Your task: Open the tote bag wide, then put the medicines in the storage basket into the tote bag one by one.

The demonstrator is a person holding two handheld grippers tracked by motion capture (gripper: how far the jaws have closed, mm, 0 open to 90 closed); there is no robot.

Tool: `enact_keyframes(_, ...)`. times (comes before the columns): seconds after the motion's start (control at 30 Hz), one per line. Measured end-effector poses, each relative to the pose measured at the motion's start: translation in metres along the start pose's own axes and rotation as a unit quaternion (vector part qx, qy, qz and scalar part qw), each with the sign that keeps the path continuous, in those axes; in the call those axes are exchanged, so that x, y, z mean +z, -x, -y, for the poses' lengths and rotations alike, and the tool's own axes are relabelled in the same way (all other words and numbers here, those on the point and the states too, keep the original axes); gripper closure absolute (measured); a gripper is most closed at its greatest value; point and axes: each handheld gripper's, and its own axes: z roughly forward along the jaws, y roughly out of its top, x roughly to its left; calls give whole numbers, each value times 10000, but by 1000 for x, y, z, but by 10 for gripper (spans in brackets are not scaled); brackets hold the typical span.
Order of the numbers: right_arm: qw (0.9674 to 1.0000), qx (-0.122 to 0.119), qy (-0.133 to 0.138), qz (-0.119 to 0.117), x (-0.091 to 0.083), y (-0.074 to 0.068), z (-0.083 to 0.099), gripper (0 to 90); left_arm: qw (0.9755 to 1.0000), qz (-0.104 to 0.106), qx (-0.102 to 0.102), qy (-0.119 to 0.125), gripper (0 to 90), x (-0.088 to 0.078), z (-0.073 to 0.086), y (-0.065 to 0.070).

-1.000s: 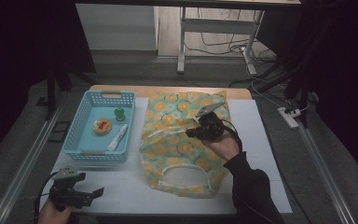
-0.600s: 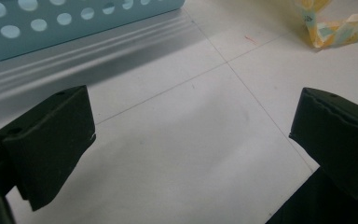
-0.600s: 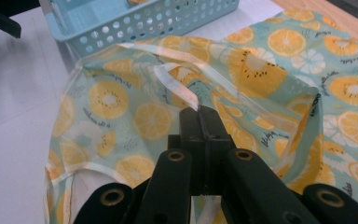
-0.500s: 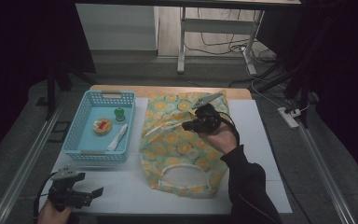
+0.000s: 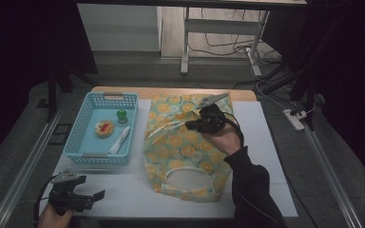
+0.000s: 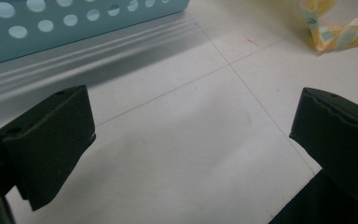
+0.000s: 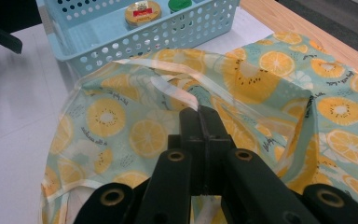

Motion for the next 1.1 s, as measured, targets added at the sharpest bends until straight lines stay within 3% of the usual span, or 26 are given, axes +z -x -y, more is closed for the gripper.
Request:
enact_keyframes(0.53,9999,-6,115,-28,-6,-1,4,900,9999,-120,-27,-59,0,-1,-1,2)
enact_keyframes(0.83,10000,-9,87,-9,-4,-1,5,900,9997,-172,-98,148,0,-7,-4,1)
enact_keyframes(1.0,10000,-1,81,-9,-4,-1,6,900,9995,-222,-16,229,0,-12,-7,1)
enact_keyframes(1.1,10000,3,88,-15,-4,-1,6,900,9995,-143,9,271,0,-15,-9,-1)
